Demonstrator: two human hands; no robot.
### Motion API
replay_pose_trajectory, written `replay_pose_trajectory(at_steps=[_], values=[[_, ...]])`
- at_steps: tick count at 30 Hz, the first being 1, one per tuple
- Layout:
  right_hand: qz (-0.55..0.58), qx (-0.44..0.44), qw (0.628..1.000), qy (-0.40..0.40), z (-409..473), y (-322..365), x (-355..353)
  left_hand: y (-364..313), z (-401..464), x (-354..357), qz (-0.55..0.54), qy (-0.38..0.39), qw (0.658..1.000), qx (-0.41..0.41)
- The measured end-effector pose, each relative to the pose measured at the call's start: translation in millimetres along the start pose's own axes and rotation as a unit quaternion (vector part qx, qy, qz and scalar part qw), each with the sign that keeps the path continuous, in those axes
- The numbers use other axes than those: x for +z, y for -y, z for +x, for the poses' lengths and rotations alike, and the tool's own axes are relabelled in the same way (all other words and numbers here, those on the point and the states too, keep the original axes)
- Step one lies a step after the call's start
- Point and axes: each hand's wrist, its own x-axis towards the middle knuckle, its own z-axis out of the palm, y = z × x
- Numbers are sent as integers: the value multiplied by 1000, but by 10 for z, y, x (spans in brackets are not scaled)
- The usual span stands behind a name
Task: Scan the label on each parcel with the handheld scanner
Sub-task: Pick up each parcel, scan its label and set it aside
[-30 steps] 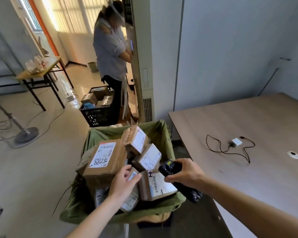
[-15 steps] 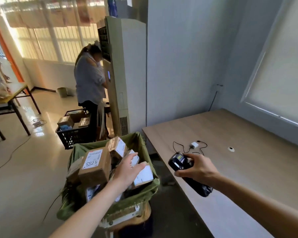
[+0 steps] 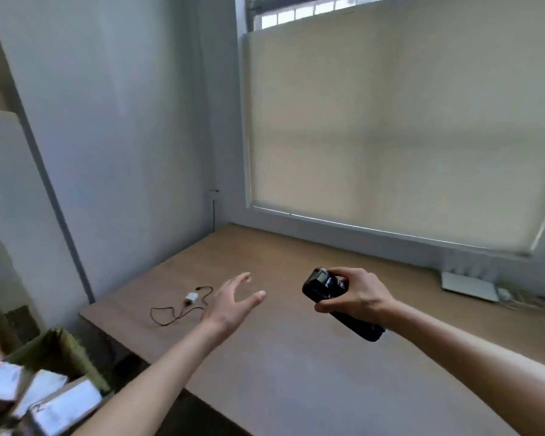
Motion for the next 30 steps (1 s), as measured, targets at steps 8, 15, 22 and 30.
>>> replay_pose_trajectory(at_steps=[8, 15, 22, 30], values=[[-21, 171, 979, -113, -1206, -1967, -1750, -1931, -188, 2215, -25, 171, 977, 127], [-47, 318, 932, -166, -2485, -3750, -2936, -3293, -985, 4444, -55, 298, 939, 164], [-46, 424, 886, -183, -3482, -5136, -3587, -4148, -1515, 6039, -34, 390, 899, 196], [1, 508, 833, -218, -3640, -6371, -3919, -4609, -1314, 7538, 0, 435, 877, 203]])
